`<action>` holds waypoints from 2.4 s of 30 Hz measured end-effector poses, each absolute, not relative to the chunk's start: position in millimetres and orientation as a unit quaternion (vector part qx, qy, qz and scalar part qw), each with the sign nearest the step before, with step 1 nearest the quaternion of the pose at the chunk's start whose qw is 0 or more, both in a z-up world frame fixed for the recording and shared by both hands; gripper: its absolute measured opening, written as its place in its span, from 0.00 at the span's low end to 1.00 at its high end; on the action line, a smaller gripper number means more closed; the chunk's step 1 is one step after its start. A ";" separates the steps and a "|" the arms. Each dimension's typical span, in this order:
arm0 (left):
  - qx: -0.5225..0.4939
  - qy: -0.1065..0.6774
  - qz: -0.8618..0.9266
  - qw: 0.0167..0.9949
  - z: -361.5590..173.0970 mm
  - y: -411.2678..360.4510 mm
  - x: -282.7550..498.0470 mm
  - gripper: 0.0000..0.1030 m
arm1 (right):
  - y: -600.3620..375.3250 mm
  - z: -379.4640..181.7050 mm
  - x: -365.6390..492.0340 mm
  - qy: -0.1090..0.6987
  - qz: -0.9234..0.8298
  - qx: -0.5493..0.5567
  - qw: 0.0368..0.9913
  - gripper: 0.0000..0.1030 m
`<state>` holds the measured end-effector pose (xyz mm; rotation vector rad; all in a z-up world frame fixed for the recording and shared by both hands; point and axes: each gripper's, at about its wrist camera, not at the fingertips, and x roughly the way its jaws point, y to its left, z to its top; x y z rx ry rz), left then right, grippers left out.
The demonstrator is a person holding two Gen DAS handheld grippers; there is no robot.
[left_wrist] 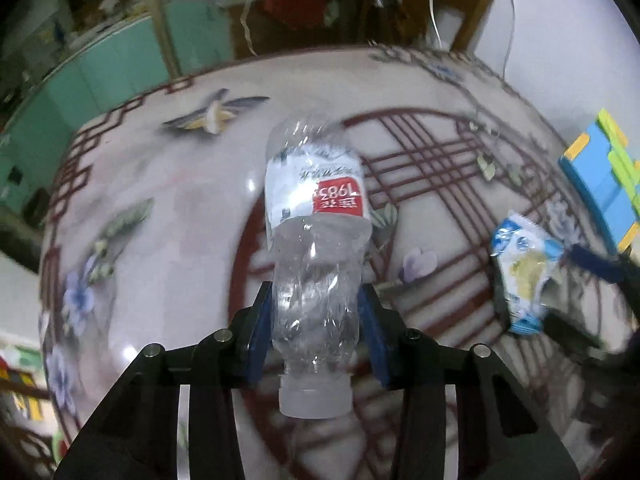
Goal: Collect trash
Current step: 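Grasp clear water bottle with left gripper while right gripper grasps blue-white bag, then carry bottle and blue-white bag over the red bucket and release both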
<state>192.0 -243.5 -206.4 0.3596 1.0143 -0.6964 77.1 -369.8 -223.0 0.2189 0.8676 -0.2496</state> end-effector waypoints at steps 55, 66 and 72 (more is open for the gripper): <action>-0.003 0.484 -0.227 0.845 -142.8 10.4 73.2 0.37 | -236.0 -133.4 49.1 0.422 -0.016 0.159 0.892 0.08; -0.004 0.471 -0.248 0.847 -132.2 43.0 79.2 0.37 | -181.9 -114.6 52.3 0.415 -0.017 0.142 0.898 0.08; -0.007 0.467 -0.252 0.848 -130.3 66.9 86.9 0.37 | -144.6 -107.0 55.1 0.408 -0.032 0.113 0.905 0.08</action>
